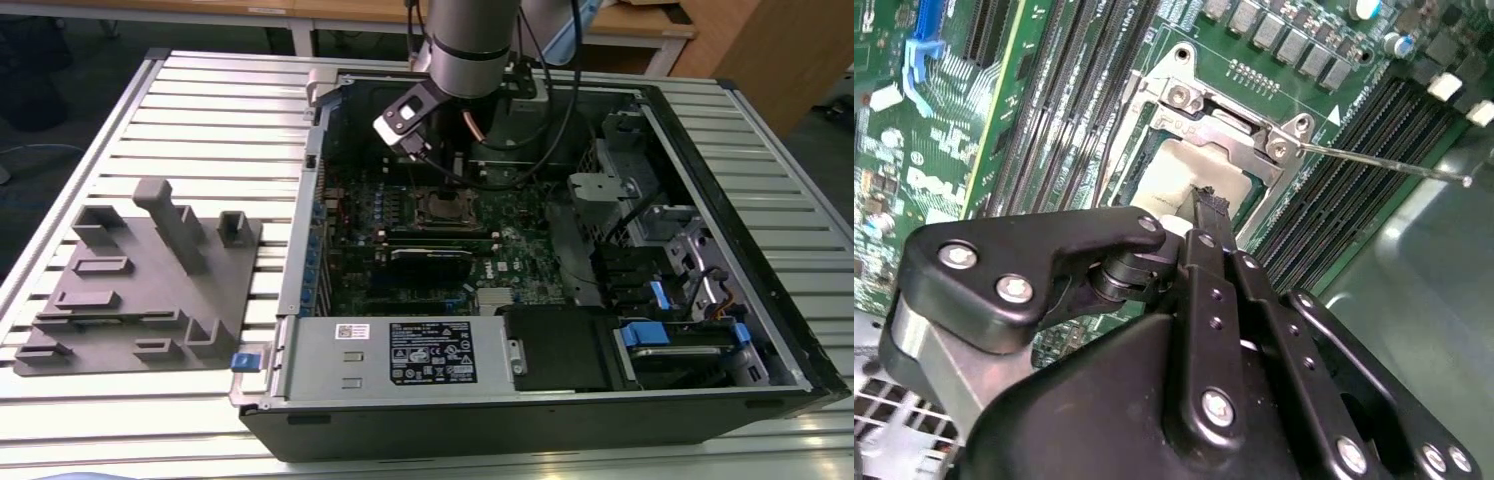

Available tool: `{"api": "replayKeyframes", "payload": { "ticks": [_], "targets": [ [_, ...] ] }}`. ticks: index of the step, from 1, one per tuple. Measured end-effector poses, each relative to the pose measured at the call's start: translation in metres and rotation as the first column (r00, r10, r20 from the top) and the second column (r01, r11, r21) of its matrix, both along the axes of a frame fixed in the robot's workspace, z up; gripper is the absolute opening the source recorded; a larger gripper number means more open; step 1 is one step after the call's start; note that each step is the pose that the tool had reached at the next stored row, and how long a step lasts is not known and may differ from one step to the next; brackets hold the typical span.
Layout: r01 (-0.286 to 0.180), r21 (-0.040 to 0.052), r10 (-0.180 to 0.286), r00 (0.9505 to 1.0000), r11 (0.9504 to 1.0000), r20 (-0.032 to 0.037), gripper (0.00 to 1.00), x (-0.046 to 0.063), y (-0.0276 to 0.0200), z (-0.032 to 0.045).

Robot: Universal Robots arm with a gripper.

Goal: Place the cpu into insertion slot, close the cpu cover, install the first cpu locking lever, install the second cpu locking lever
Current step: 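Close the cpu cover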

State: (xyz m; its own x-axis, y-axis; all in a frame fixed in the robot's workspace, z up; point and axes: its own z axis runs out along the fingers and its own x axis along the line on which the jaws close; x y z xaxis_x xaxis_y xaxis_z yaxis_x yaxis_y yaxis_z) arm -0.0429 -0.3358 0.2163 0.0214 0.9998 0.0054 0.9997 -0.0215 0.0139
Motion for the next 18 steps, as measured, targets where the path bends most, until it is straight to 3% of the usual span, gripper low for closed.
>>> {"api": "replayKeyframes", "payload": {
  "ticks": [4,9,14,18],
  "targets": [
    [-0.072,-0.0001,0.072,0.9974,0.9974,-0.0001,0.1,0.0,0.0,-0.0002],
    [-0.163,-0.0002,0.163,0.9866,0.9866,-0.0001,0.1,0.0,-0.0001,-0.0005],
    [-0.252,-0.0001,0.252,0.9676,0.9676,-0.0001,0.1,0.0,0.0,-0.0008],
    [-0.321,-0.0001,0.321,0.947,0.947,-0.0001,0.1,0.0,0.0,-0.0011]
  ]
}}
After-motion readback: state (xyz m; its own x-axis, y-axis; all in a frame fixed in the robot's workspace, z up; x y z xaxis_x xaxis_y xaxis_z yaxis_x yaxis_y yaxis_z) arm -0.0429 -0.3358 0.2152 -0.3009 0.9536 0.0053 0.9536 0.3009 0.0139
